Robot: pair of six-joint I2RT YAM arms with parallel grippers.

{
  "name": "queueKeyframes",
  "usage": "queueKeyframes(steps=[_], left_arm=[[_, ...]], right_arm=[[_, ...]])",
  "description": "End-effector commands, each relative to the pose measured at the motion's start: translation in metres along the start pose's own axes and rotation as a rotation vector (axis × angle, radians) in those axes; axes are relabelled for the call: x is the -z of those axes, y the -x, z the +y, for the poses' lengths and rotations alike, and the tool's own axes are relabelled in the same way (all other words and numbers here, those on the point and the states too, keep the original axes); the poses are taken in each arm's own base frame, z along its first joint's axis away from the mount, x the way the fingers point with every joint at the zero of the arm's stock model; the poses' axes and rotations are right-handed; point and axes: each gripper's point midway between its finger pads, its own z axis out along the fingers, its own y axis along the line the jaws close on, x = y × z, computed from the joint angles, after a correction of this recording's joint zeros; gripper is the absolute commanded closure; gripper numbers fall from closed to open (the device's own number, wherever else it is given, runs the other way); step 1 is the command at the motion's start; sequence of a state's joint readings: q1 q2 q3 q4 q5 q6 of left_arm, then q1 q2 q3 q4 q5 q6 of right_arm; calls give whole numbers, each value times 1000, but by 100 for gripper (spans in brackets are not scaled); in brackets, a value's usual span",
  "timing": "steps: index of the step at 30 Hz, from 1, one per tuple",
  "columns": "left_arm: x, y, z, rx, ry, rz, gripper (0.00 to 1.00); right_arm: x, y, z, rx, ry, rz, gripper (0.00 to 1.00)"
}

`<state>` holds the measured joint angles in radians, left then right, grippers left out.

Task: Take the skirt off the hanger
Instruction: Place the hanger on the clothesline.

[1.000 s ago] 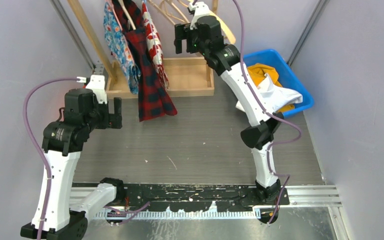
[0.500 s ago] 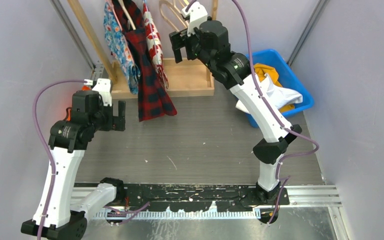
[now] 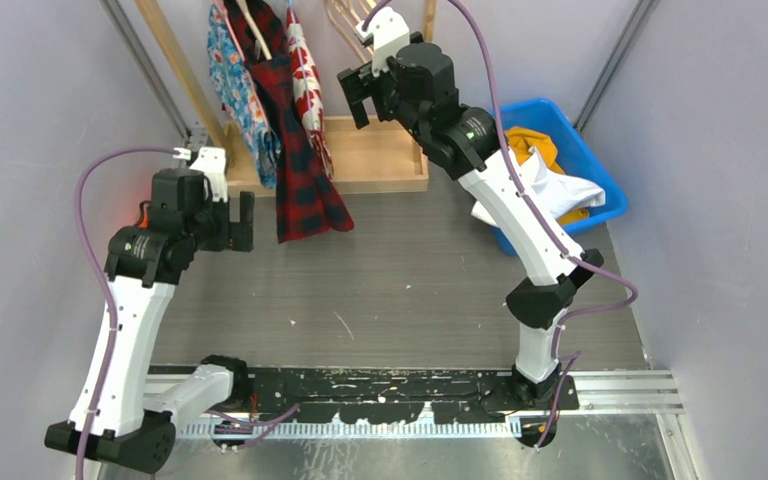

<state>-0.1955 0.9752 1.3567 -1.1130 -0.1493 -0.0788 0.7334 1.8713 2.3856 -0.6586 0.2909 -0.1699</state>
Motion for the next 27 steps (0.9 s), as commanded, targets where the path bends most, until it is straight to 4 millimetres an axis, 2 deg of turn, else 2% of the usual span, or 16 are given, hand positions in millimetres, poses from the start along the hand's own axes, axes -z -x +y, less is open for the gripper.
queueKeyframes(steps=[1,3,7,10,12,14,16,19,25,27], left_arm=[[0,54,2,17,21,-148,0],[-3,81,6,6,46,-201,1],[1,157,20,6,131,-347,1],[-15,208,19,8,149,-394,1],[-22,237,18,28,153,-431,0],[-34,261,16,53,158,-455,4],[-49,279,17,85,172,-470,8],[-66,291,24,140,218,-479,11],[-76,319,46,189,339,-588,11],[-77,330,50,197,354,-631,11]], right_arm=[[43,57,-18,0,-22,-164,0],[54,66,-20,4,-23,-199,0],[72,78,-23,-5,-7,-270,1],[75,73,-20,-6,11,-281,1],[75,64,-18,-14,11,-274,2],[72,48,-17,12,11,-250,2],[70,35,-18,42,-4,-223,2],[72,24,-23,57,-29,-203,2],[72,5,-24,88,-38,-164,1],[73,2,-31,82,-74,-152,1]])
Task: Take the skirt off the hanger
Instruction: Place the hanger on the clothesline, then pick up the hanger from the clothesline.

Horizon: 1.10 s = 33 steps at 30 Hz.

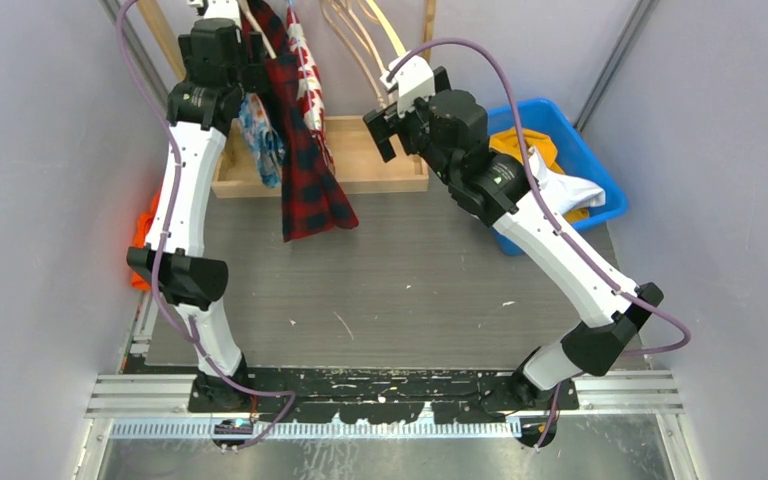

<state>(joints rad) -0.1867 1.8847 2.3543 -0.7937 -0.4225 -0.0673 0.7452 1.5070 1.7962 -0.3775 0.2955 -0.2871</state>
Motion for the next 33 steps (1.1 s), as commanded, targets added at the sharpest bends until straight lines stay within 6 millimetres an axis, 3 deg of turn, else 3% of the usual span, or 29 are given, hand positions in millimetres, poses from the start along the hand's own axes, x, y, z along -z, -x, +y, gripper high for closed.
queueKeyframes(steps=[1,8,21,23,30,33], left_arm=[[7,70,27,106,103,-247,11],[12,116,42,169,138,-441,9],[-32,105,27,216,20,-464,12],[-36,104,22,213,-1,-467,20],[-53,99,20,224,-43,-474,31],[-57,100,23,230,-40,-483,61]], right_arm=[[19,30,-23,-21,-79,-94,1],[16,20,-27,-36,-97,-71,1],[13,10,-33,-45,-123,-46,2],[13,10,-35,-46,-127,-46,2],[17,6,-38,-52,-133,-32,3],[20,3,-42,-55,-143,-25,3]])
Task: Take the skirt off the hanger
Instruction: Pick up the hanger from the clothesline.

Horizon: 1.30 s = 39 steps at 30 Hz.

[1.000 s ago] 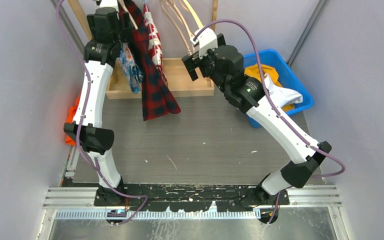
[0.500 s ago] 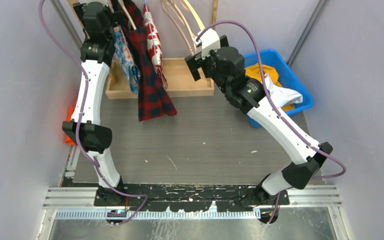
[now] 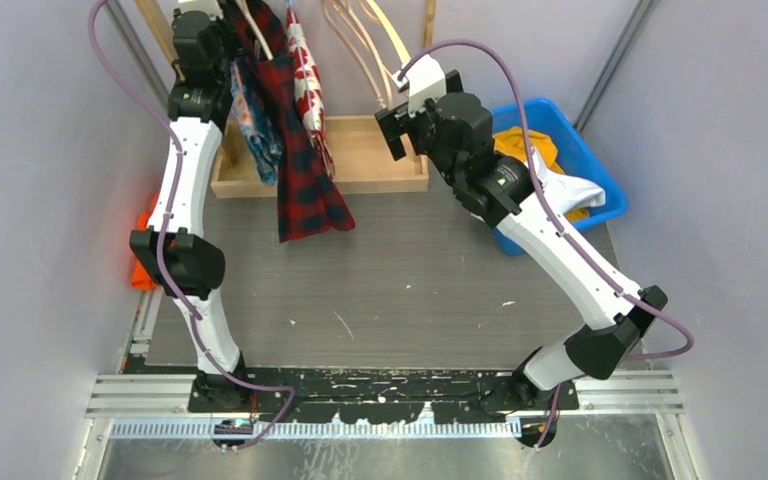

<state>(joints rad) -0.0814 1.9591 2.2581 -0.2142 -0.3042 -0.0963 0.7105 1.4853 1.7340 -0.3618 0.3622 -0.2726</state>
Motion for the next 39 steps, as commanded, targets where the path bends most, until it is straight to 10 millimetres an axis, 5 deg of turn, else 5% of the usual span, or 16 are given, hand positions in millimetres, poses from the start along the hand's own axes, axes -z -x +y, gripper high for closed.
queueKeyframes(steps=[1,4,9,18,24,29,34,39], left_arm=[[-6,29,3,44,-18,-106,73],[-6,32,3,33,-26,-111,99],[7,45,-13,5,-135,-124,100],[48,121,-11,9,-173,-256,100],[66,142,-8,-10,-183,-287,100],[76,134,1,-44,-157,-249,100],[89,92,9,-79,-149,-140,100],[126,62,13,-84,-187,-59,100]], right_arm=[[20,23,-22,-52,-53,-71,3],[21,18,-26,-57,-64,-61,3],[19,11,-30,-71,-68,-50,3],[9,4,-29,-95,-46,-48,3],[4,3,-24,-105,-15,-54,3],[1,-1,-25,-100,-15,-46,3],[-3,-10,-25,-70,-14,-22,3],[-5,-7,-22,-72,1,-16,3]])
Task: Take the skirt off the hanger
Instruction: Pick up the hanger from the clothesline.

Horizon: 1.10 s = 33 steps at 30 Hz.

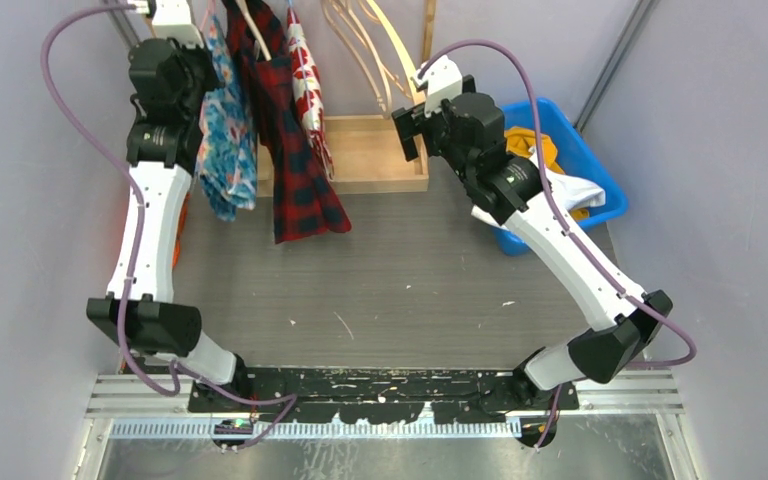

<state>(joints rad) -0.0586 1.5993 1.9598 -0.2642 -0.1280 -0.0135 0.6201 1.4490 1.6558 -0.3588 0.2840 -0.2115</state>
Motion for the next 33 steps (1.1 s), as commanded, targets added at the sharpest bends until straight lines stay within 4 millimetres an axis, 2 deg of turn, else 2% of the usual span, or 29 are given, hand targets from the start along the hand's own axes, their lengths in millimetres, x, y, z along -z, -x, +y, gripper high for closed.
queueKeyframes(steps=[1,4,9,11,12,15,18,22,27,30,33], left_arm=[[43,16,-2,-1,-42,-42,100],[74,11,-1,6,-61,-24,100],[126,12,-7,31,-116,-27,100],[142,11,-11,40,-138,-23,100],[150,9,-13,44,-150,-17,100],[173,7,-25,80,-205,-14,100],[196,6,-31,108,-246,-14,100],[225,14,-38,110,-295,-42,100],[253,33,-46,157,-361,-79,100],[266,45,-48,184,-387,-110,100],[272,46,-44,173,-377,-106,100]], right_arm=[[-2,21,0,-14,16,-59,2],[-4,21,8,-29,52,-46,7],[-6,25,39,-167,195,-35,30],[-6,28,58,-234,279,-13,43],[-6,27,70,-265,330,3,45],[-2,27,109,-314,461,38,37],[9,27,152,-318,584,71,36],[25,39,199,-336,713,69,31],[31,55,241,-463,866,73,31],[30,57,264,-426,904,74,31],[25,65,279,-415,927,47,29]])
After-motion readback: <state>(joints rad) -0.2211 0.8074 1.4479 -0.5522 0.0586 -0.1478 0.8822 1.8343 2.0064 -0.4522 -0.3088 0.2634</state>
